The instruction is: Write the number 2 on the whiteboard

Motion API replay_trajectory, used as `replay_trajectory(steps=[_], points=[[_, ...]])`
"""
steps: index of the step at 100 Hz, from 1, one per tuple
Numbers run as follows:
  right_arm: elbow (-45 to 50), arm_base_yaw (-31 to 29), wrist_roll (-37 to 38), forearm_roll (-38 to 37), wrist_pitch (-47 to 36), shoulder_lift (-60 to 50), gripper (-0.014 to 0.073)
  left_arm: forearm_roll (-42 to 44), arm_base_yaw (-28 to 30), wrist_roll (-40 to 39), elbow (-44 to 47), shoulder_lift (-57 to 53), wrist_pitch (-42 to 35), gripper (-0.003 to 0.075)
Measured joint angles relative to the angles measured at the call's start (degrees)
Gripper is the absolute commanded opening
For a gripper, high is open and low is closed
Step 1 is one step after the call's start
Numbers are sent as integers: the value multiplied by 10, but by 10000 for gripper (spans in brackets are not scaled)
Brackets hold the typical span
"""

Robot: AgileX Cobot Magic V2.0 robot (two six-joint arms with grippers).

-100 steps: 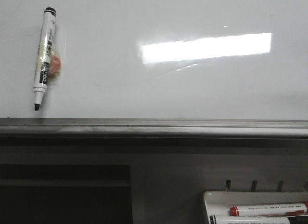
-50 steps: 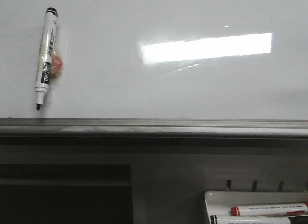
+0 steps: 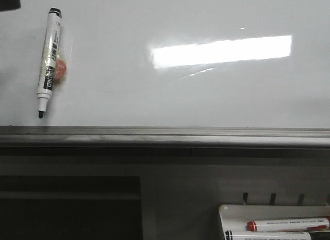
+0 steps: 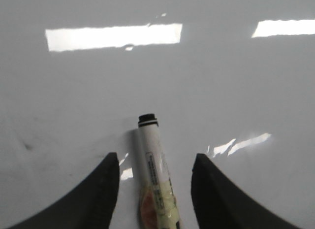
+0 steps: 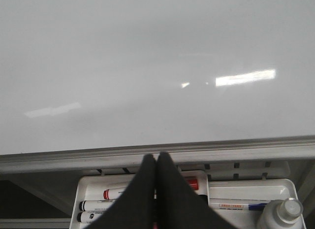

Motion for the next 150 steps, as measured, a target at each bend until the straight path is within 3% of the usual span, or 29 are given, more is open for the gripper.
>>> replay_trajectory(steps=[9, 46, 90, 99, 114, 138, 150], points=[[0, 0, 0, 0, 0, 0, -60, -5, -2, -20, 0, 21, 4, 445], [0, 0, 0, 0, 0, 0, -60, -38, -77, -44, 0, 75, 23, 445], [0, 0, 0, 0, 0, 0, -60, -118, -79, -47, 0, 126, 29, 433], [0, 0, 0, 0, 0, 0, -60, -123, -79, -47, -1, 139, 19, 327], [0, 0, 1, 0, 0, 0, -60, -133, -80, -47, -3, 157, 2, -19], [0, 17, -1, 0, 4, 0, -60, -100, -80, -48, -3, 161, -10, -20], [-4, 60, -24, 3, 21, 1, -60, -27, -80, -48, -3, 139, 0, -20]])
